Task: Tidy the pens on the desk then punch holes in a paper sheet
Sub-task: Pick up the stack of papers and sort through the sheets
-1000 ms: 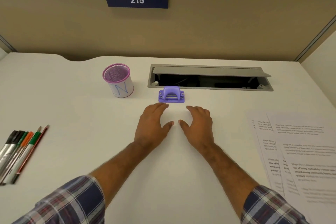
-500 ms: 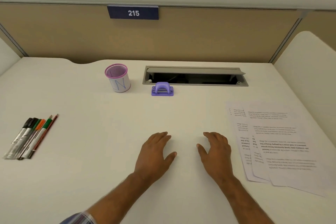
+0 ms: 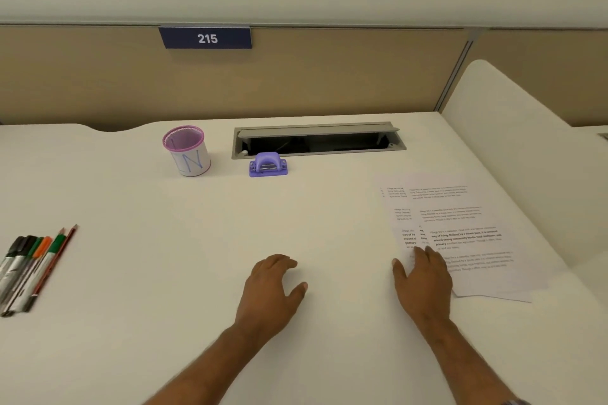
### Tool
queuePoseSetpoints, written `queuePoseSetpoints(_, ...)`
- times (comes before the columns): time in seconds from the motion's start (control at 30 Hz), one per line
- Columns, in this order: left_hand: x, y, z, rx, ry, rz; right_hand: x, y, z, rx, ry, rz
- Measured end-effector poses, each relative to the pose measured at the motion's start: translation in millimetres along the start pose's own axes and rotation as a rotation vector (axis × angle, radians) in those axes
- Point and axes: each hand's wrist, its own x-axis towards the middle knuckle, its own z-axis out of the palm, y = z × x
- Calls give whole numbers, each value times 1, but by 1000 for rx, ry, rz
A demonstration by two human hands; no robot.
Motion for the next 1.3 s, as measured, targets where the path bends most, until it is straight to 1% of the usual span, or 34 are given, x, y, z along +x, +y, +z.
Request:
queuePoseSetpoints(0.13,-3,1,-4,-40,-39,24,-9,-5,-3,-50,-41,-44)
queuePoseSetpoints(0.33,-2,5,-9,-92,-72,57,-36,-31,-2,-119,-129,-131)
queuePoseSetpoints(0.4,0,13,-9,-115,-88,71,-40,-36,-3,-74,-135,-158)
queuePoseSetpoints(0.5,2,27,-7,-140,-115,62,-42,-37,-11,108,-76,-165)
queuePoseSetpoints(0.57,3,37,-5,-156,-123,56,-37,-29,-18,200,-18,-123)
queuePoseSetpoints(0.63,6,45,-3,-163,-130,42,-27,-18,-27,218,6,-76)
queuePoseSetpoints(0.73,15,58,3,-174,-136,-10,-7,7,-38,140,-8,-25)
queuePoseSetpoints(0.87,22,82,17,-197,-157,-122,19,48,-51,-34,-32,-22)
queuePoseSetpoints(0.93,26,93,26,-174,-181,-155,32,66,-56,-62,-41,9)
queuePoseSetpoints(1.0,31,103,35,-148,-190,-194,41,77,-57,-46,-88,23)
queuePoseSetpoints(1.1,34,120,49,-137,-197,-285,42,83,-51,-91,-165,-48)
queuePoseSetpoints(1.3,47,166,64,-124,-187,-381,35,81,-42,-135,-134,-122)
